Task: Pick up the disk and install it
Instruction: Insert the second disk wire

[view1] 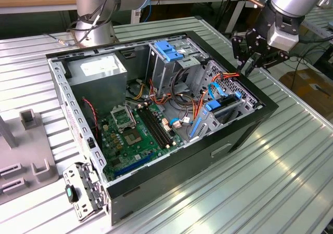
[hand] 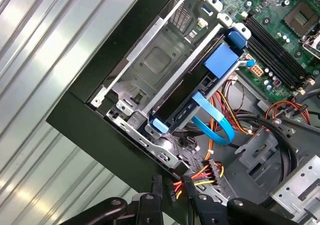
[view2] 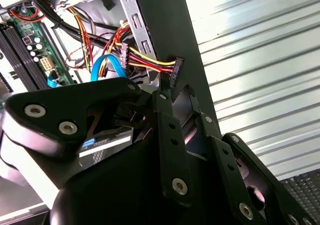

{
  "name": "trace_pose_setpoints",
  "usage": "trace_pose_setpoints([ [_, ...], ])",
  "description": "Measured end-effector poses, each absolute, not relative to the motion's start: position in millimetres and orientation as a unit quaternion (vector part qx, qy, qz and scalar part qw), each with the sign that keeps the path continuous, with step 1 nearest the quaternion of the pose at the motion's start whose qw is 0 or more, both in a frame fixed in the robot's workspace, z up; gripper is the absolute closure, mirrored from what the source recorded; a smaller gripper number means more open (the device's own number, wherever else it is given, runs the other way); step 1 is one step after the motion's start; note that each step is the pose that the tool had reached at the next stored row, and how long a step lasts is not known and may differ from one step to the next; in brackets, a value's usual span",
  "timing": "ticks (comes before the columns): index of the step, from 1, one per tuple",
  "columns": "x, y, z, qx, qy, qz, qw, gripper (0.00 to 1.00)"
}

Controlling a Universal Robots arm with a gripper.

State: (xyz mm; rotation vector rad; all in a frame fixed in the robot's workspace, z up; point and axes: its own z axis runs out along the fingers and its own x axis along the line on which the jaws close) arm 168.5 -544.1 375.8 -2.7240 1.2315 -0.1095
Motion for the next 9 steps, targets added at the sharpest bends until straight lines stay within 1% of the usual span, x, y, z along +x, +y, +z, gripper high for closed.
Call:
trace_pose_setpoints([
  [2, 168.6, -543.7, 374.9, -0.911, 0.403, -0.04, 0.077, 0.7],
  [9, 168.5, -543.4, 374.5, -0.912, 0.402, -0.04, 0.077, 0.7],
])
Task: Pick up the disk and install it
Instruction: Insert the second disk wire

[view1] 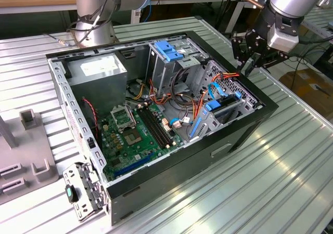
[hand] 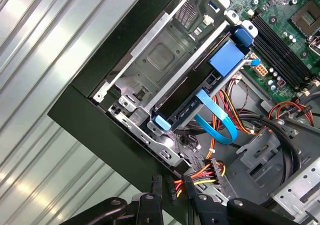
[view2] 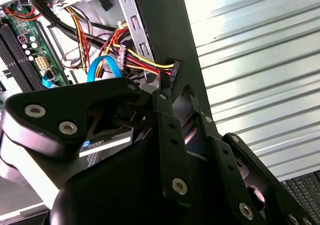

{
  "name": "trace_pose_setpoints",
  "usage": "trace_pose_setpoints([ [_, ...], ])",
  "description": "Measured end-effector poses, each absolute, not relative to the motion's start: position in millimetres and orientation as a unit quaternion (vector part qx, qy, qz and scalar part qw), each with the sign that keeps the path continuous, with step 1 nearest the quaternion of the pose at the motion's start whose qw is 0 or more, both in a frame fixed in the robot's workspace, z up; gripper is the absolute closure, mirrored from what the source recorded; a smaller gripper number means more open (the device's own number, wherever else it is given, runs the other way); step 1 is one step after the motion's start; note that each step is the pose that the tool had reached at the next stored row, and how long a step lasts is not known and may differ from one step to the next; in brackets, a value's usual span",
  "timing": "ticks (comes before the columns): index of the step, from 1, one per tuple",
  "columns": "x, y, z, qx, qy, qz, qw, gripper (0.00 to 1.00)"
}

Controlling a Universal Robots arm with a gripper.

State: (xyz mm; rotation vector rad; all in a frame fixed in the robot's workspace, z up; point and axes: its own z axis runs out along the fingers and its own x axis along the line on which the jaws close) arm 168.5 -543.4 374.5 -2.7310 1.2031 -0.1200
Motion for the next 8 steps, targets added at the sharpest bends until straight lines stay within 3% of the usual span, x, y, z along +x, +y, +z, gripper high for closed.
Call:
trace_pose_setpoints([
  [8, 168.6, -542.3, 370.0, -0.92, 0.379, -0.055, 0.084, 0.7],
])
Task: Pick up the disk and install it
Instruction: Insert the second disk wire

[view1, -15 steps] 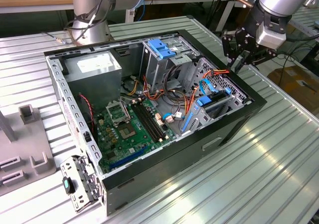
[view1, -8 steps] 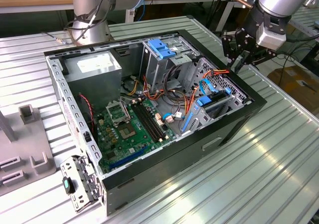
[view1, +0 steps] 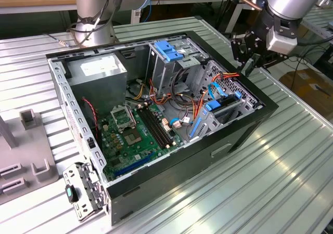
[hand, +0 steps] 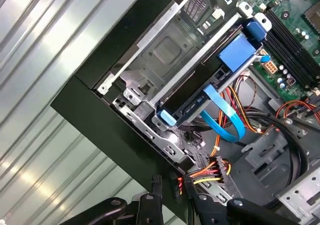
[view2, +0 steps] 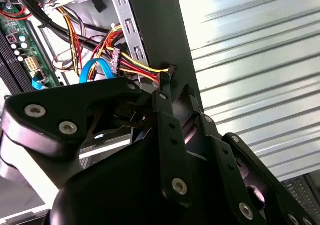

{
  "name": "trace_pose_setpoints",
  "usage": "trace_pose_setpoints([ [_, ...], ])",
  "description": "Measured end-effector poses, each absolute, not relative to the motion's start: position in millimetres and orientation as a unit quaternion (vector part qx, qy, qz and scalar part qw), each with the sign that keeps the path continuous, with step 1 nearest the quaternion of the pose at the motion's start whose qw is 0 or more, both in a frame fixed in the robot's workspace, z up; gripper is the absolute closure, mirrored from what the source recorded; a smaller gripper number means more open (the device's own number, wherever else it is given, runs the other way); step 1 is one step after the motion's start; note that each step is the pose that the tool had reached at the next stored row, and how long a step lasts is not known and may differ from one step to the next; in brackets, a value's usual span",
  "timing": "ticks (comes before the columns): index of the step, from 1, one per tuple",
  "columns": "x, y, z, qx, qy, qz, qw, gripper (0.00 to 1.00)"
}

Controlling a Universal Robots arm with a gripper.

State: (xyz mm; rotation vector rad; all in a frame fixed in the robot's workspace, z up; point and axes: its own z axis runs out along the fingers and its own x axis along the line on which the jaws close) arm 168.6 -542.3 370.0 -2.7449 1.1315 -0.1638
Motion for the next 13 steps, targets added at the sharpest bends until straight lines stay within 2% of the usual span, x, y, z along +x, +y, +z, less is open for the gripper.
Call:
trace_pose_setpoints([
  [10, 168.5, -542.2, 366.0, -0.94, 0.325, -0.051, 0.086, 0.7],
  [13, 168.5, -541.7, 365.1, -0.941, 0.324, -0.054, 0.078, 0.7],
])
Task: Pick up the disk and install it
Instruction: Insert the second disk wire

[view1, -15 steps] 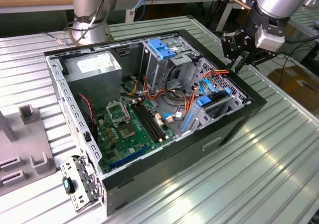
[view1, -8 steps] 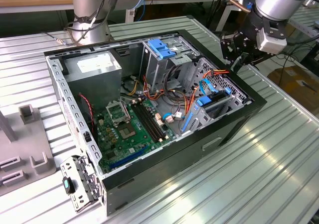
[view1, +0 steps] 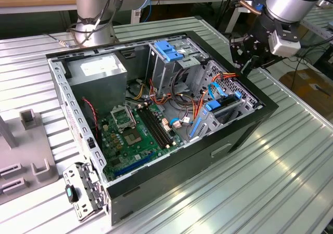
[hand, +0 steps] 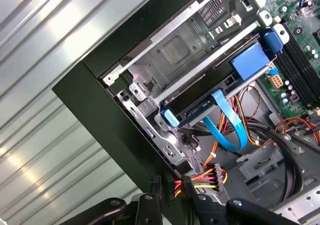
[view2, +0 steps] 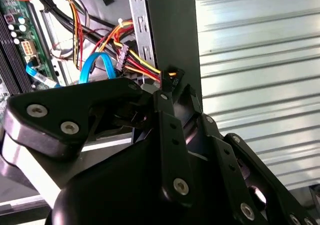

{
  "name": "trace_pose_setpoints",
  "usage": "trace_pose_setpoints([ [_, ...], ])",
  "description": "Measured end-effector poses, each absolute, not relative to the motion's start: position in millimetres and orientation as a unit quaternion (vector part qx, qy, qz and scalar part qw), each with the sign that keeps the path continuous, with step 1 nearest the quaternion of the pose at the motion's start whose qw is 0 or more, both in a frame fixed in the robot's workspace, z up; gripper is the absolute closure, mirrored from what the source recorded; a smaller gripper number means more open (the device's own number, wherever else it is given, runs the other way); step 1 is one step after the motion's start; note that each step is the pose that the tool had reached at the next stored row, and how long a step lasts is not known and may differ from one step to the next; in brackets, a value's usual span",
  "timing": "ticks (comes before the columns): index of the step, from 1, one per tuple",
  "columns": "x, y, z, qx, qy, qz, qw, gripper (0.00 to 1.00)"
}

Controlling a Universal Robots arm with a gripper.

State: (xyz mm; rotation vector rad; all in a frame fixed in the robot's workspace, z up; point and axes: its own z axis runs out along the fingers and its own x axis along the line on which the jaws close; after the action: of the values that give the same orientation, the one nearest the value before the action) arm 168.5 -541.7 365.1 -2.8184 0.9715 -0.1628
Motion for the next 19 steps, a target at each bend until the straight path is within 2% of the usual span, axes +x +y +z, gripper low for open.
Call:
trace_pose_setpoints([
  [3, 168.5, -541.0, 364.8, -0.942, 0.324, -0.059, 0.065, 0.7],
  [19, 171.6, -535.6, 364.7, -0.942, 0.324, -0.059, 0.065, 0.7],
])
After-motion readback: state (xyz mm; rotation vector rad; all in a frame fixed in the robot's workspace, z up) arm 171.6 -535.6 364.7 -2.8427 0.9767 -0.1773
